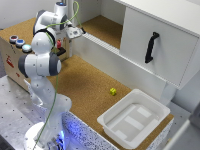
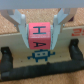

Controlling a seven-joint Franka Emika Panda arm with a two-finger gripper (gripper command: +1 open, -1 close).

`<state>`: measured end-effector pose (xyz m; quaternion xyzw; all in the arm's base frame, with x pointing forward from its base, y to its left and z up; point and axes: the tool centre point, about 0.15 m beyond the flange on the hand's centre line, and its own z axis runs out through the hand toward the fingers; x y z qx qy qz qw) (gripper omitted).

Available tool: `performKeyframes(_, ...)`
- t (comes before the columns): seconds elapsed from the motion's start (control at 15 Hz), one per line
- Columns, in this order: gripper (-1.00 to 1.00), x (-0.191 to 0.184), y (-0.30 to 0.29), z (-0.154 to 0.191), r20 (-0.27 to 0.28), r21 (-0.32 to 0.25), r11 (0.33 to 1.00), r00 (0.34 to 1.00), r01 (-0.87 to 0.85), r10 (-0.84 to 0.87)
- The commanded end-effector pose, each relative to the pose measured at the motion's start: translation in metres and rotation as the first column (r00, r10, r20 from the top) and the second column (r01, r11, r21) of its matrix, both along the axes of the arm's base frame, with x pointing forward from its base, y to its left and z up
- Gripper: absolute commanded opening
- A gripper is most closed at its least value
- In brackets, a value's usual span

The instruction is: Put the pink block on top of the drawer

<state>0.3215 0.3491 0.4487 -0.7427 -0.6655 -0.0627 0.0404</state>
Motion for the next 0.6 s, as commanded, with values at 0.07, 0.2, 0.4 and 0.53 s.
performKeyframes(0.07,-1.00,-0.021,0.062,0.014,-0.051,-0.042,0.998,0.998,-0.038,0.036)
performKeyframes(0.2,-1.00,-0.032,0.073,0.006,-0.059,-0.034,0.998,0.997,-0.052,0.050)
performKeyframes(0.4,-1.00,-0.039,0.096,0.002,-0.035,-0.036,0.996,0.997,-0.077,0.076)
performKeyframes(0.53,-1.00,-0.031,0.109,0.006,-0.022,-0.025,0.995,0.995,-0.095,0.095)
